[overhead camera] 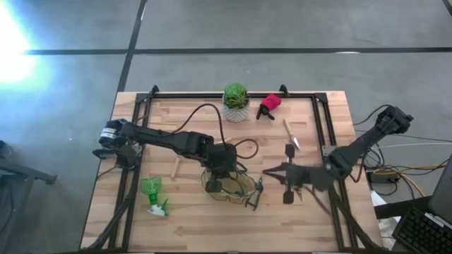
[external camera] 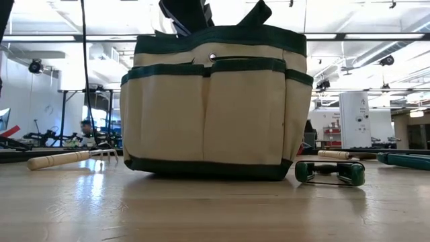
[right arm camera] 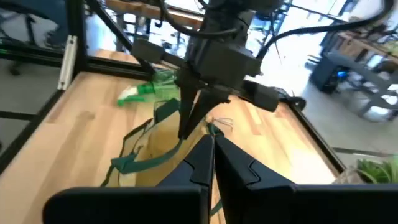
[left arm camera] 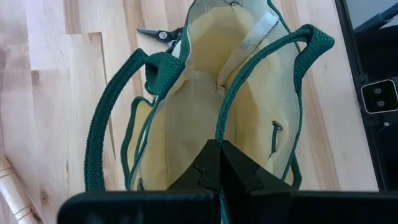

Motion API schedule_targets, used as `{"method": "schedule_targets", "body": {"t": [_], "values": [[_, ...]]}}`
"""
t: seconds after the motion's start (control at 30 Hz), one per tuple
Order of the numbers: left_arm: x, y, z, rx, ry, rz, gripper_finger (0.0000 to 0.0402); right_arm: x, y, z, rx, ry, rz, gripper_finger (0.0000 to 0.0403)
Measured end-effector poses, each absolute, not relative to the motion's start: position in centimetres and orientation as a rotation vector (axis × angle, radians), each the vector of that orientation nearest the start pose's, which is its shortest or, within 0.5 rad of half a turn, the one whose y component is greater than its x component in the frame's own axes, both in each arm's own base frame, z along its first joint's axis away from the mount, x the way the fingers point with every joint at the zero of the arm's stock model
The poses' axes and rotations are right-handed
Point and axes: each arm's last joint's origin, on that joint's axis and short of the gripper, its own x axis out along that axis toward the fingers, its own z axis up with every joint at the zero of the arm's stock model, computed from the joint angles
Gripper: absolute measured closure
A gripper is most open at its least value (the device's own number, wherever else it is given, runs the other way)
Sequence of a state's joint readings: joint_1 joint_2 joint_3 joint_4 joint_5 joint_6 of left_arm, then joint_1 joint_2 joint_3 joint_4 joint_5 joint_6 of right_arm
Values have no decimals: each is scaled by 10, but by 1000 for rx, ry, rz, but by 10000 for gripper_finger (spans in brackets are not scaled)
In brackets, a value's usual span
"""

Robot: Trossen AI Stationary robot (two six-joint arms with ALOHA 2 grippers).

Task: Pick & Place Garden tools in Gardening bag
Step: Move the white gardening bag to the center of the table

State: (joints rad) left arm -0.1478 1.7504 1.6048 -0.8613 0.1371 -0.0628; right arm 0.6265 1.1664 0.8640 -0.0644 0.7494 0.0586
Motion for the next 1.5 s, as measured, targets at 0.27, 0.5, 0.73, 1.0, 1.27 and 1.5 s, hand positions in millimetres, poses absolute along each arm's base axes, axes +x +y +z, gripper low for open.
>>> {"method": "schedule_targets", "body": {"t": [0.27, 0.5, 0.73, 1.0, 1.27, 1.5], "values": [[365, -58, 306, -69, 1023, -221, 400, 248, 151, 293, -216, 394, -170, 394], [365, -58, 306, -53, 1023, -230, 400, 278, 170, 288, -220, 519, -247, 394], [365, -58, 306, -50, 1024, -232, 400, 303, 190, 280, -230, 646, -346, 394], [364, -58, 305, -62, 1027, -261, 400, 321, 215, 284, -245, 703, -395, 394], [364, -59, 306, -90, 1031, -308, 400, 326, 220, 284, -157, 699, -433, 394], [365, -57, 307, -104, 1025, -323, 400, 335, 220, 284, -85, 652, -433, 350]]}}
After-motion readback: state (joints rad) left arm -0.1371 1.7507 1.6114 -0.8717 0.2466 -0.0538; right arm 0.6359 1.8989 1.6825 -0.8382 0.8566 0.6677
